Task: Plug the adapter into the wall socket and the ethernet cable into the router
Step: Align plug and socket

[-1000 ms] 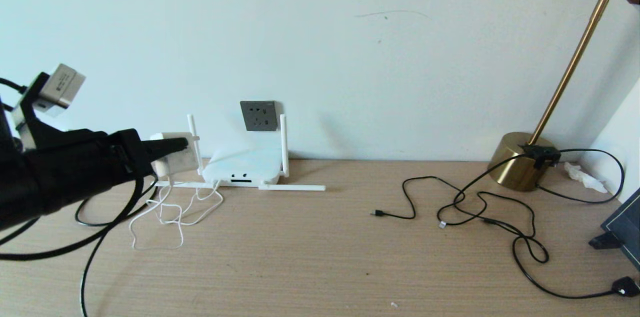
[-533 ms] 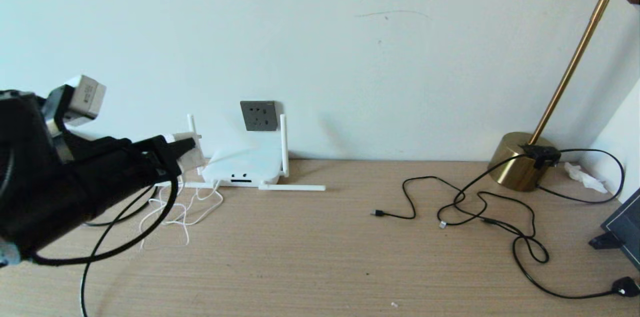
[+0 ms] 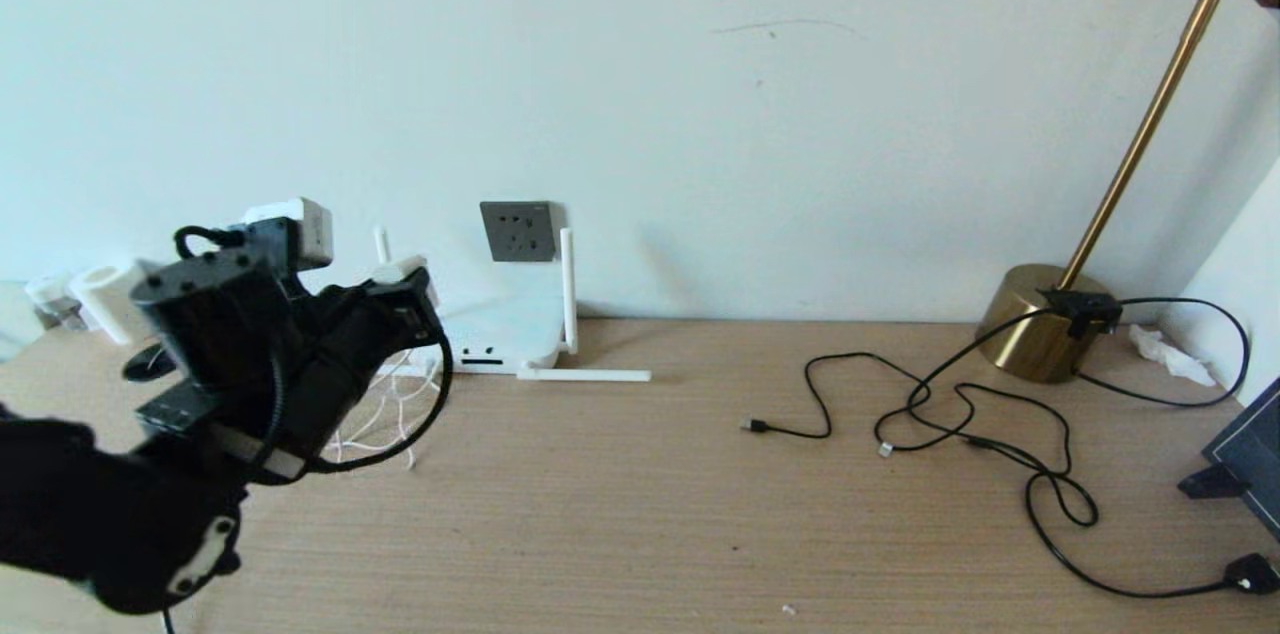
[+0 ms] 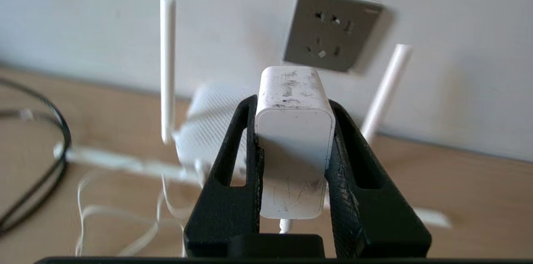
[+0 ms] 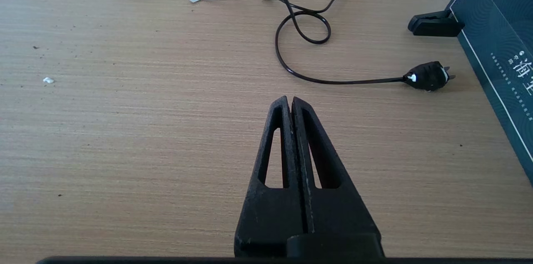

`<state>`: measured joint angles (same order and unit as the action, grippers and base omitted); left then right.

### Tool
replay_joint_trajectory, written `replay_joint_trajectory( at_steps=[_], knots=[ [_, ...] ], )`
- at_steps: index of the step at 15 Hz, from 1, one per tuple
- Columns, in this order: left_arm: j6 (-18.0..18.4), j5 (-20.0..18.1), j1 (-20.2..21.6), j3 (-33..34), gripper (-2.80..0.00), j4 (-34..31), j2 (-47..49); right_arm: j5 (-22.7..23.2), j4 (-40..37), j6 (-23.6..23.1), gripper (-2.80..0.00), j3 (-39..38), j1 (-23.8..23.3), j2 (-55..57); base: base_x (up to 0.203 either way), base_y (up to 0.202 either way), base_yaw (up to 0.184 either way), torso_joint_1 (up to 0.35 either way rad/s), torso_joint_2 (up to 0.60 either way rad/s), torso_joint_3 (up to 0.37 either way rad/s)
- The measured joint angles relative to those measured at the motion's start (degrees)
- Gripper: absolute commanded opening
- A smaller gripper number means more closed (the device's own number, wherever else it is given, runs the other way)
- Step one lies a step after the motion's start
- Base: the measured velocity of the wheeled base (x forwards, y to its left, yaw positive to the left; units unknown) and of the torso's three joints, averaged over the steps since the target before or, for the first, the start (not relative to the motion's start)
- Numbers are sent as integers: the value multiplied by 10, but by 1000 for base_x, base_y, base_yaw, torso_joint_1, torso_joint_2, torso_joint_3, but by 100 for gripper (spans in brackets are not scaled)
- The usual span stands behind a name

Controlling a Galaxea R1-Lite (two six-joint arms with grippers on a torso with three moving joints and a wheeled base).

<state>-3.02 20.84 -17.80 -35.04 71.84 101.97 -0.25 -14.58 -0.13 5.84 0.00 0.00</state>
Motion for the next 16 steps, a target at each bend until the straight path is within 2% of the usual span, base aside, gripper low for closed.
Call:
replay_joint_trajectory(
  at_steps=[2,8,13,16],
  knots=[
    [29,4,-10,-7,-280,80,46,0,0,0,-280,0,0,0,0,0,0,0,0,0],
    [106,2,-20,-69,-280,93,106,0,0,0,-280,0,0,0,0,0,0,0,0,0],
    [113,4,-21,-108,-280,142,163,0,0,0,-280,0,0,0,0,0,0,0,0,0],
    [113,4,-18,-141,-280,150,194,0,0,0,-280,0,0,0,0,0,0,0,0,0]
  ],
)
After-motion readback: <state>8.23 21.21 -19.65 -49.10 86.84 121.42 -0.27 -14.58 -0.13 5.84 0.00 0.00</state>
